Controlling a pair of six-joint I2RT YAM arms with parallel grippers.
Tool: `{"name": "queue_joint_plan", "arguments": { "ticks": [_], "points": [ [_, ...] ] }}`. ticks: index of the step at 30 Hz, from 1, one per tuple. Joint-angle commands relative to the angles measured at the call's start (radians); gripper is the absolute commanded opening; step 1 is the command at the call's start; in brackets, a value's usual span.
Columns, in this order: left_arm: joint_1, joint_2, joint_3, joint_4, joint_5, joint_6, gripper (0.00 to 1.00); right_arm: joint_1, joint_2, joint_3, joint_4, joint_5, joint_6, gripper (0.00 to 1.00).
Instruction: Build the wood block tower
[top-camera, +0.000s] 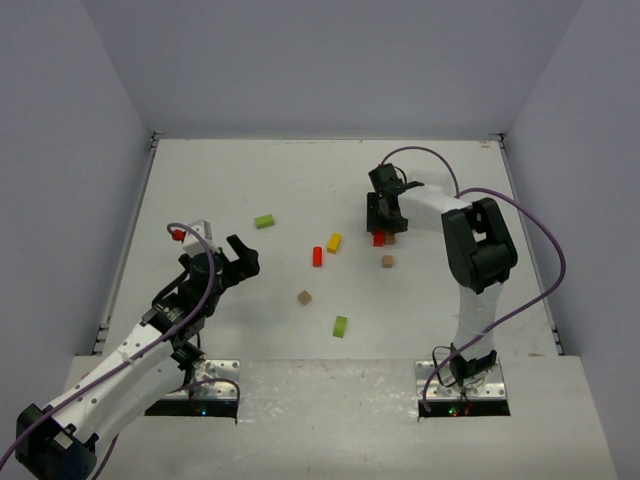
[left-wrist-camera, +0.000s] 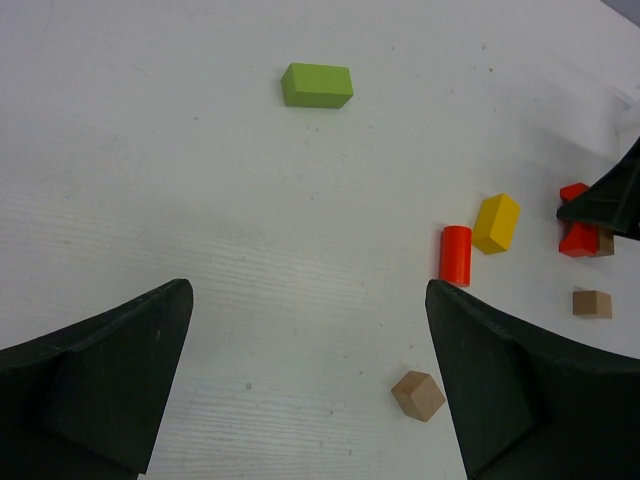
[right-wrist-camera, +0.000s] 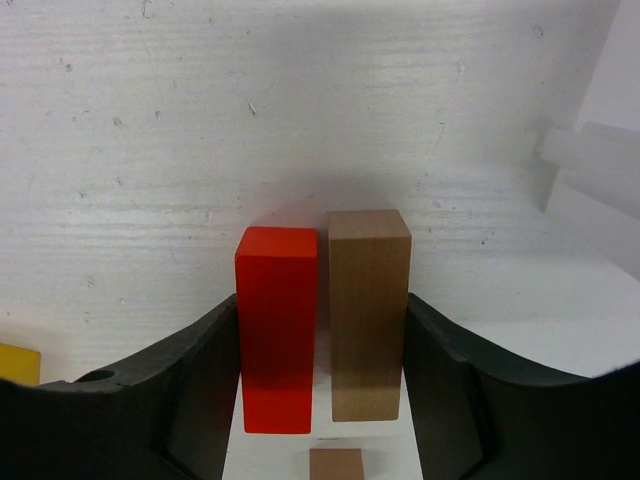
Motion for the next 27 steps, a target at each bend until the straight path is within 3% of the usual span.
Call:
{"name": "queue_joint_plan", "arguments": {
  "ticks": [1, 11, 13, 21, 27],
  "points": [
    [0.007, -0.015, -0.003, 0.039, -0.006, 0.014, 1.0, 0.004, -0.025, -0.02, -0.017, 0.047, 0.017, 0.55],
    [0.007, -0.016, -0.003, 0.039, -0.006, 0.014, 1.0, 0.006, -0.022, -0.02, -0.024, 0.061, 0.039, 0.52],
    [0.007, -0.02, -0.003, 0.039, -0.005, 0.014, 1.0, 0.007, -0.019, -0.013, -0.032, 0.065, 0.045, 0.65],
    [0.007, -0.022, -0.003, 0.039, -0.004, 0.015, 1.0, 0.007, -0.038, -0.006, -0.03, 0.0, 0.007, 0.92],
    [0.007, -0.034, -0.005, 0.038, 0.003, 0.015, 1.0, 0.011, -0.148, -0.107, 0.004, -0.054, -0.015, 0.99]
  ]
}}
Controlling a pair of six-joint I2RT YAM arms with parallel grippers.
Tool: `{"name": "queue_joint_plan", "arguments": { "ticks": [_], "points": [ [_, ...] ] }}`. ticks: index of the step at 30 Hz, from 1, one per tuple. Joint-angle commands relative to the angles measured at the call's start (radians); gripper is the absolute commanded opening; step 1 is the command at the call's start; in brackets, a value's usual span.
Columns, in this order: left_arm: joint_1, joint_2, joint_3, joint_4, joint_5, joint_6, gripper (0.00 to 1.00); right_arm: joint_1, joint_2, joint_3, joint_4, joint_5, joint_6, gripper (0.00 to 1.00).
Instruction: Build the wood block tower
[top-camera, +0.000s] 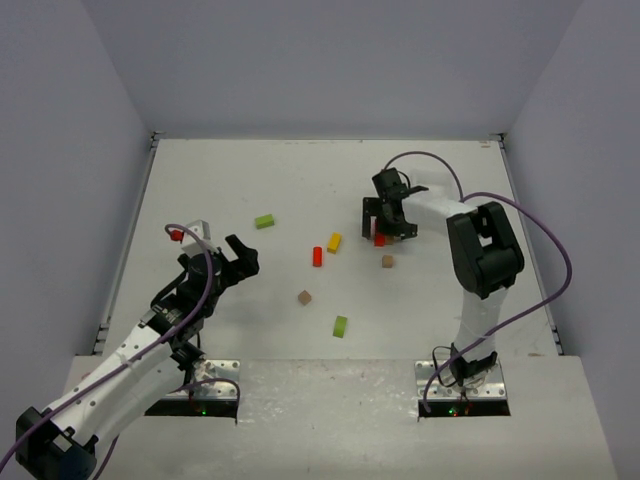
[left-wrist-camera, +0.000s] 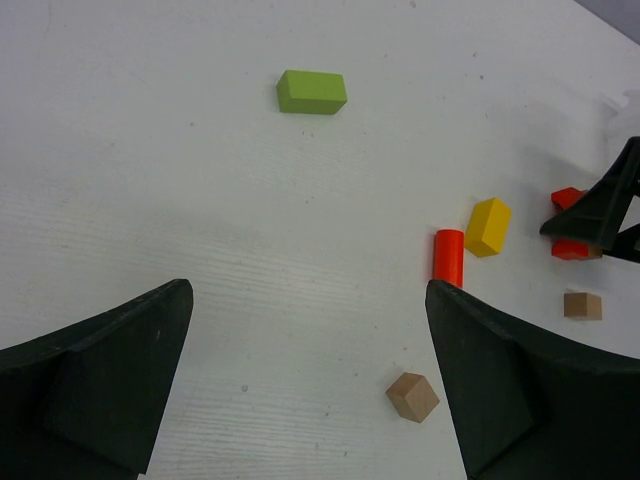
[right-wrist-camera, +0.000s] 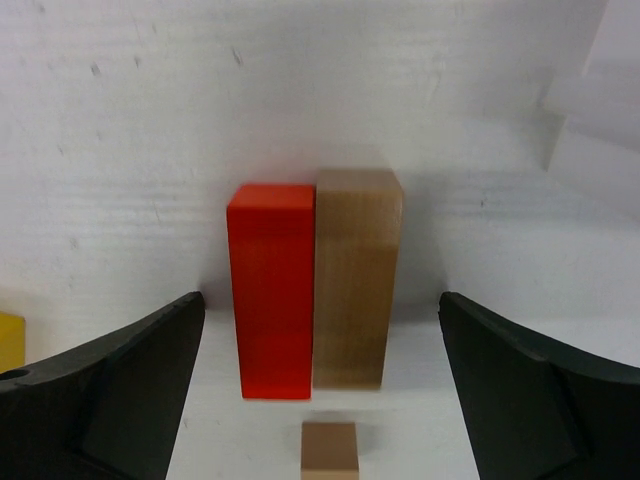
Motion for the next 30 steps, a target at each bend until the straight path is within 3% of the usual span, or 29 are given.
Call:
{"name": "queue_joint_plan", "arguments": {
  "ticks": [1, 12, 30],
  "points": [
    [0.007, -0.022, -0.005, 0.038, 0.004, 0.014, 1.0, 0.011, -0.144, -0.109, 0.019, -0.029, -0.035, 0.99],
    [0.007, -0.034, -0.008, 0.041, 0.016, 0.014, 1.0, 0.015, -0.285, -0.319, 0.074, -0.015, -0.063, 0.99],
    [0.006, -0.041, -0.012, 0.039, 0.016, 0.012, 1.0, 0.013, -0.166, -0.223, 0.088, 0.116, -0.01, 0.99]
  ]
}}
